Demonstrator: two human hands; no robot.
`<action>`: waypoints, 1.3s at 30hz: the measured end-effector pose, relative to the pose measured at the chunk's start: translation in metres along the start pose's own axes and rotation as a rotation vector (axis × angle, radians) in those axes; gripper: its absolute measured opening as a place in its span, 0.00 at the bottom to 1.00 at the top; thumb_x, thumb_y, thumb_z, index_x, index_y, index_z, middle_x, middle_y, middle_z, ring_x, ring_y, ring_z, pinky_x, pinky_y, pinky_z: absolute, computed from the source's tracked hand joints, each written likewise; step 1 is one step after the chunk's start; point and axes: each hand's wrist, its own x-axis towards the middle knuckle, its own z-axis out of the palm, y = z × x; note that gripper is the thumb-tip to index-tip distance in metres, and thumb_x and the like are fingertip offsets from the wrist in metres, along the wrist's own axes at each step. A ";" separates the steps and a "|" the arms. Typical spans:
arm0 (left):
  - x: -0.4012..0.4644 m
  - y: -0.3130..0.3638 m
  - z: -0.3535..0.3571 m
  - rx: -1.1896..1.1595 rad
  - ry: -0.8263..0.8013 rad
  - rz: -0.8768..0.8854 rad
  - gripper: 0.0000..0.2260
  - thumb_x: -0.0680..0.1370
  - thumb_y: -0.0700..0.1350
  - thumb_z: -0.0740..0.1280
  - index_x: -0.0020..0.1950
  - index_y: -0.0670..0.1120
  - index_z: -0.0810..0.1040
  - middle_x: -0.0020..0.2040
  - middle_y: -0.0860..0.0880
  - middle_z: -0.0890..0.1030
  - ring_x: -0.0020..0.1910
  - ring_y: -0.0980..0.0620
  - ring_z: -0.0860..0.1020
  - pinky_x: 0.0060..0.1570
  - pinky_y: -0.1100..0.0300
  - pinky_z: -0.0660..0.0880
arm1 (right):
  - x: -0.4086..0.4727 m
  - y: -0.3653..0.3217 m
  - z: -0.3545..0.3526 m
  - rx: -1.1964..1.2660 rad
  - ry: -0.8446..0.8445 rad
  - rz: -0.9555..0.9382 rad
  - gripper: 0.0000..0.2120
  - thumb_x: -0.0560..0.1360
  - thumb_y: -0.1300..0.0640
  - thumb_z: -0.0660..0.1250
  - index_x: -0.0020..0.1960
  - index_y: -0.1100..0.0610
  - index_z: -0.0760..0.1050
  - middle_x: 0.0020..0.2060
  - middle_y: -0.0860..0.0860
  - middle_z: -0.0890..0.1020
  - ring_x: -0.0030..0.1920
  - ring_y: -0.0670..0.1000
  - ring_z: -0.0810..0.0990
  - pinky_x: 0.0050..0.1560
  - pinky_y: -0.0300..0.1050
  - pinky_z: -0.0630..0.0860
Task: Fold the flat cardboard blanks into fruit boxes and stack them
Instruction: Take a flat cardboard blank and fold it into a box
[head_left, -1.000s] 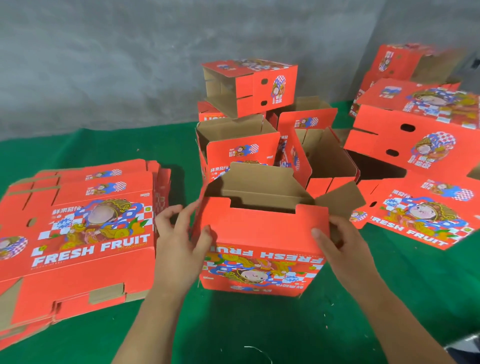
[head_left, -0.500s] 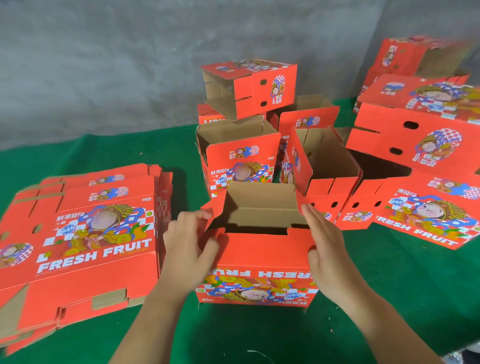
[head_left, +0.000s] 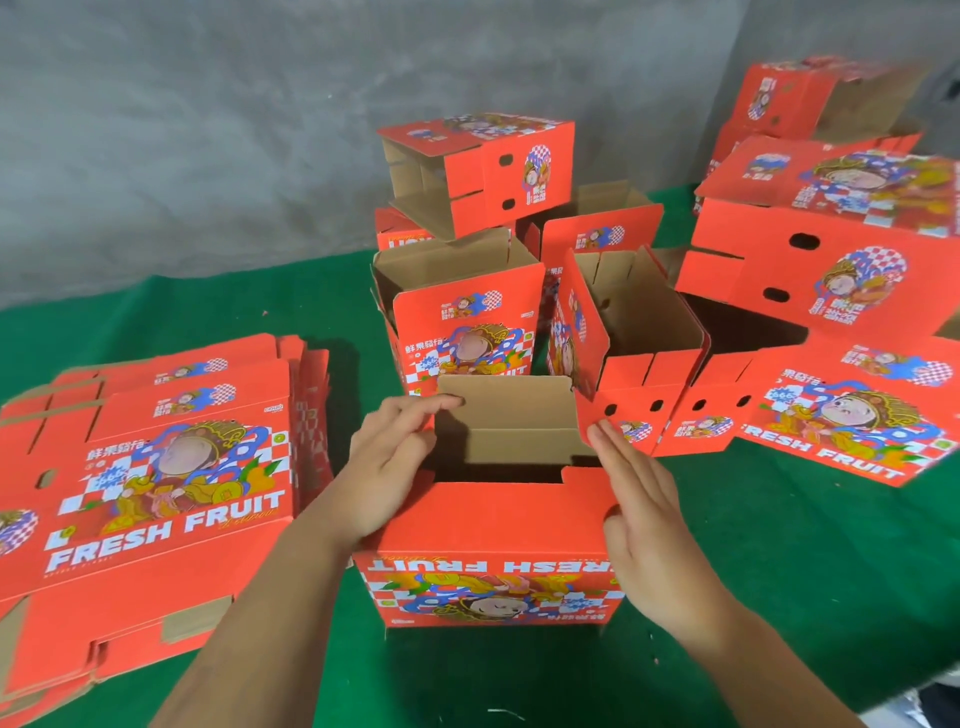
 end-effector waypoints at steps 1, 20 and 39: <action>0.002 -0.001 0.000 0.010 0.000 -0.018 0.21 0.78 0.54 0.52 0.66 0.73 0.71 0.61 0.66 0.69 0.67 0.58 0.64 0.69 0.51 0.58 | 0.001 0.000 0.001 0.007 0.008 0.006 0.45 0.75 0.76 0.58 0.82 0.42 0.52 0.81 0.37 0.54 0.81 0.47 0.52 0.78 0.34 0.48; 0.003 -0.020 0.017 0.422 -0.045 0.006 0.30 0.67 0.77 0.65 0.63 0.63 0.75 0.64 0.63 0.74 0.67 0.51 0.69 0.66 0.47 0.60 | 0.035 -0.003 -0.006 0.279 -0.123 0.441 0.36 0.76 0.38 0.71 0.79 0.38 0.59 0.69 0.42 0.61 0.71 0.42 0.64 0.71 0.45 0.61; 0.001 0.047 0.010 -0.489 0.680 -0.124 0.06 0.81 0.46 0.69 0.53 0.57 0.84 0.50 0.67 0.84 0.52 0.71 0.80 0.50 0.76 0.72 | 0.064 -0.016 -0.053 0.904 0.092 0.848 0.19 0.69 0.30 0.70 0.45 0.44 0.88 0.44 0.51 0.89 0.42 0.54 0.88 0.41 0.49 0.84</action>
